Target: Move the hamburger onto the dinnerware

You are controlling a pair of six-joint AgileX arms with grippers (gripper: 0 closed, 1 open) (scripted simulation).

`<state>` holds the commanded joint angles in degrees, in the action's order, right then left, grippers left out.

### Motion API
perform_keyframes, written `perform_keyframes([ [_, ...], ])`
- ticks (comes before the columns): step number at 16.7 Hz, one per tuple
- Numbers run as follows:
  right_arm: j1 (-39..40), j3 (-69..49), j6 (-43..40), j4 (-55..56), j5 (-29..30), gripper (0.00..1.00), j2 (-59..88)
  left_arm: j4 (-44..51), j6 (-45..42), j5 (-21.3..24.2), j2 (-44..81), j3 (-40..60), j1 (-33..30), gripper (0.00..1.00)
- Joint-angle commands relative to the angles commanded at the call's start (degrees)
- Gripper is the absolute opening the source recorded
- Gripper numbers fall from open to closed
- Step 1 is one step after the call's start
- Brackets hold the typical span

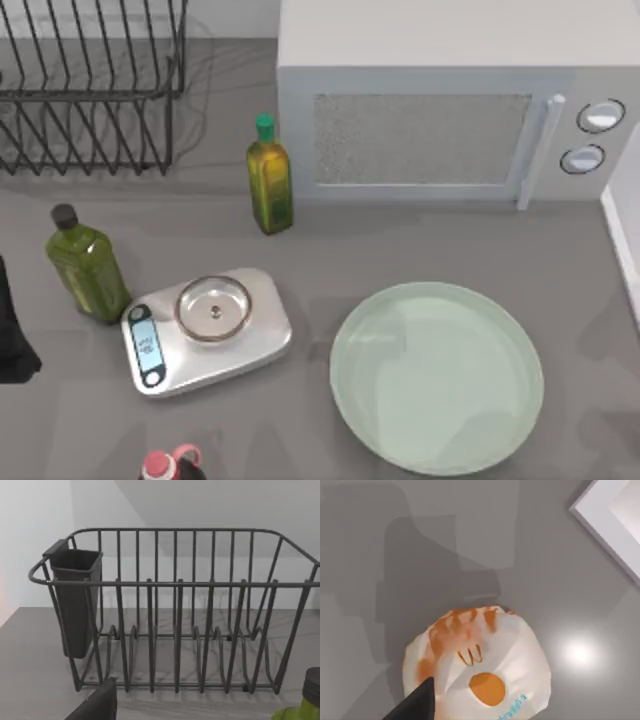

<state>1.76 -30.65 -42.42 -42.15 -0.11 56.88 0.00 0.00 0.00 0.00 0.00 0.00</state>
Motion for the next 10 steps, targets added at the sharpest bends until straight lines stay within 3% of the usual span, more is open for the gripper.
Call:
perform_keyframes([
  [5, 0.5, -9.5, -12.4, -11.6, 0.0, 1.0, 15.5, 0.0, 0.0, 0.0, 0.0, 0.0, 0.0, 1.0],
  [10, 0.6, -12.3, -15.6, -14.5, 0.1, 1.0, 19.5, 0.0, 0.0, 0.0, 0.0, 0.0, 0.0, 1.0],
])
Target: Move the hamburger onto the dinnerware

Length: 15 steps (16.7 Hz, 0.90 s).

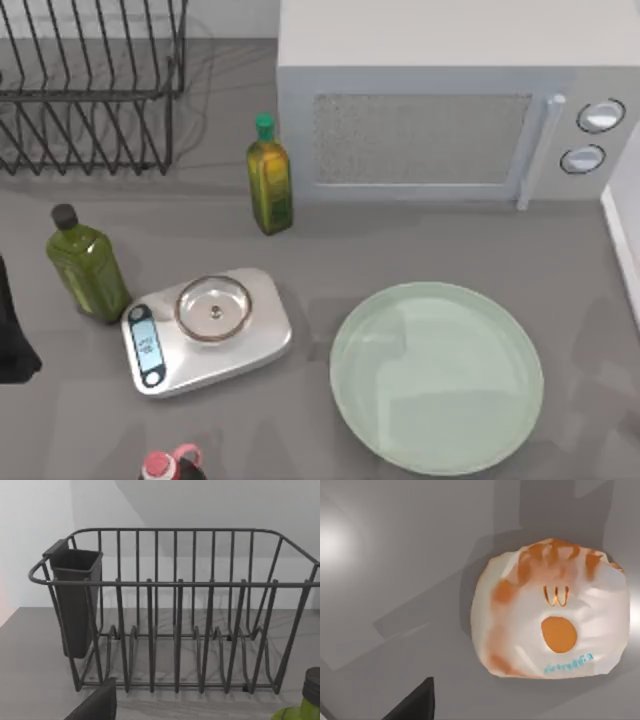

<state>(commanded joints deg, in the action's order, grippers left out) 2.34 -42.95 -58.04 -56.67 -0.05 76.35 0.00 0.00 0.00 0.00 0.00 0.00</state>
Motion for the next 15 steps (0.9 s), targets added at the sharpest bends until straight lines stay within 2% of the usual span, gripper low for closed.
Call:
perform_keyframes([
  [6, -0.1, 1.5, 0.0, 2.3, 0.0, 1.0, 1.0, 0.0, 0.0, 0.0, 0.0, 0.0, 0.0, 1.0],
  [15, 0.2, 11.5, 0.4, 23.0, 0.0, 1.0, 11.5, 0.0, 0.0, 0.0, 0.0, 0.0, 0.0, 1.0],
])
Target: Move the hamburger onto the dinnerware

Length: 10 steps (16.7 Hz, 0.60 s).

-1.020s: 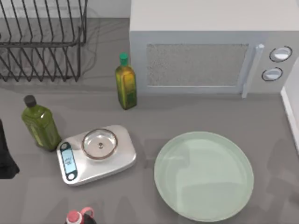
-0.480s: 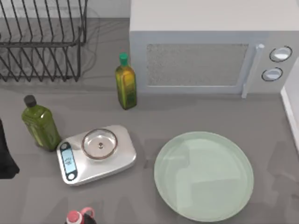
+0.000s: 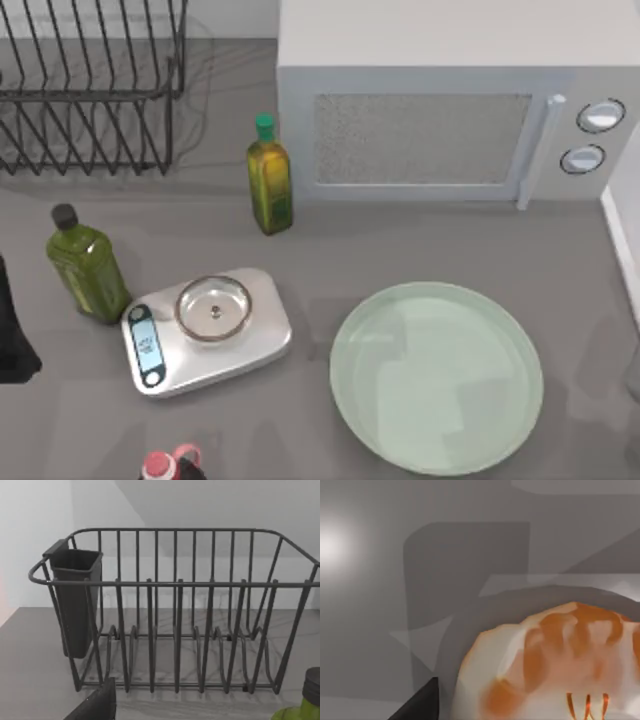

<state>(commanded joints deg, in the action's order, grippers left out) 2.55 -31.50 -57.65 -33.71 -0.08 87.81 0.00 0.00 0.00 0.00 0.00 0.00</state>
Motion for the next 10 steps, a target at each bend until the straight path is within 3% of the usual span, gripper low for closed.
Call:
perform_keyframes([
  [4, 0.0, 0.2, 0.0, 0.3, 0.0, 1.0, 0.2, 0.0, 0.0, 0.0, 0.0, 0.0, 0.0, 1.0],
  [10, 0.0, 0.2, 0.0, 0.3, 0.0, 0.55, 0.2, 0.0, 0.0, 0.0, 0.0, 0.0, 0.0, 1.0],
])
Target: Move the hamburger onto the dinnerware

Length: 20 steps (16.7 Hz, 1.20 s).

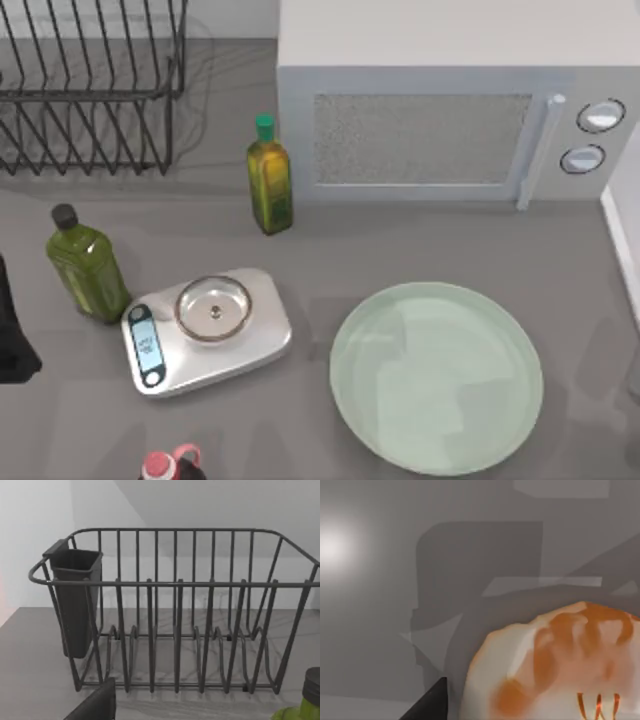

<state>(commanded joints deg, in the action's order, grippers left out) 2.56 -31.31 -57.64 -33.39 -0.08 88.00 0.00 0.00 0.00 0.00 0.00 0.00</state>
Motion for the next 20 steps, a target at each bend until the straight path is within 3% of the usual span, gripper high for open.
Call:
perform_keyframes([
  [7, 0.0, 0.0, 0.0, 0.0, 0.0, 0.02, 0.0, 0.0, 0.0, 0.0, 0.0, 0.0, 0.0, 1.0],
  [15, 0.0, 0.0, 0.0, 0.0, 0.0, 0.0, 0.0, 0.0, 0.0, 0.0, 0.0, 0.0, 0.0, 1.0],
  [16, -0.1, -2.9, 1.0, -6.5, -0.4, 0.0, -4.0, 0.0, 0.0, 0.0, 0.0, 0.0, 0.0, 1.0],
  [20, -0.2, -6.3, 0.6, -10.8, -0.4, 0.0, -5.5, 0.0, 0.0, 0.0, 0.0, 0.0, 0.0, 1.0],
])
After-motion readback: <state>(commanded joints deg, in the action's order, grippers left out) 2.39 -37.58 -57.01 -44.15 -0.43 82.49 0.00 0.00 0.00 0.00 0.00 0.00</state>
